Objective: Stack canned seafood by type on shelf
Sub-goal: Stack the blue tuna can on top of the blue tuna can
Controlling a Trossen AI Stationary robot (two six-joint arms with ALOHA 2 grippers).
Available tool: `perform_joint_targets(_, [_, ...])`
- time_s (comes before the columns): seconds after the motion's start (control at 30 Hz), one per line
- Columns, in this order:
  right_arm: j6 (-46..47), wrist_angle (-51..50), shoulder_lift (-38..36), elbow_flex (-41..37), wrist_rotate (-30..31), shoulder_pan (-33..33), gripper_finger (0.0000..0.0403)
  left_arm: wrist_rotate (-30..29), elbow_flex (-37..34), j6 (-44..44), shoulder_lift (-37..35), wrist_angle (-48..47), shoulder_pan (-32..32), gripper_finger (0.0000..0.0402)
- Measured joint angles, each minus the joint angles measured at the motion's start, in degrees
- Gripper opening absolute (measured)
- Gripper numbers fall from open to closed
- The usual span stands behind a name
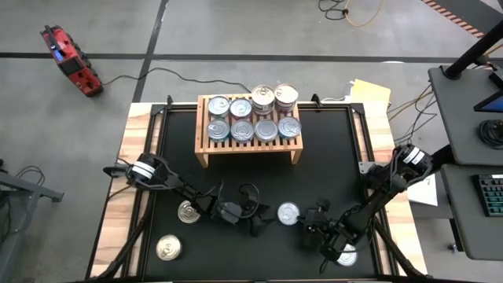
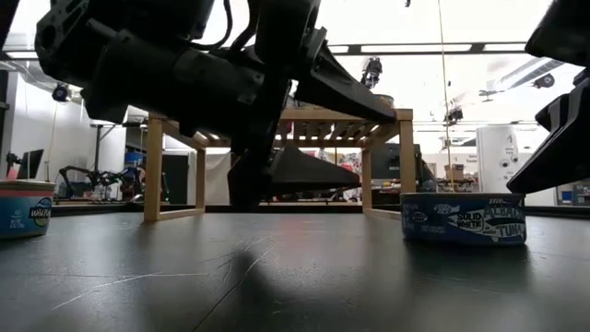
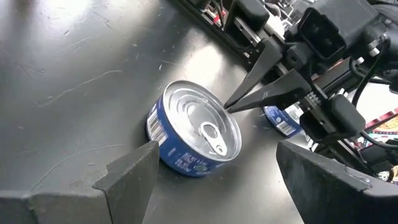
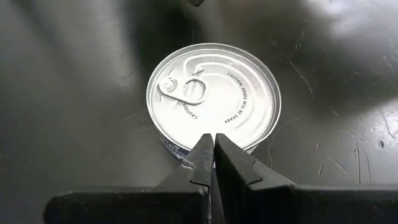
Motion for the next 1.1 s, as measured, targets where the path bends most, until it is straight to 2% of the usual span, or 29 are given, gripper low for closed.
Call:
perform_joint_targets(0.27, [1.3,-0.3,0.1,-0.2,-2.1,1.8,0.0009,0.1,0.0,0.0,0.0,-0.2,0.0,0.0309])
perform_joint_targets(0.53, [1.2,-0.1,0.1,-0.3,-1.3,1.9,0.0009,0.2,3.2,3.4,0.0,-0.1,0.0,0.0309])
perform_joint_targets(0.73, [1.1,-0.1,0.1,-0.3,-0.8,1.9,0.0009,-0.7,6.7,0.7,0.3,-7.6,0.1,0.0309])
perform_joint_targets(1.1, [1.3,0.0,0.0,-0.3,-0.4,1.9,0.0009,1.1,13.4,-3.0,7.0,-9.0,2.0,0.0309])
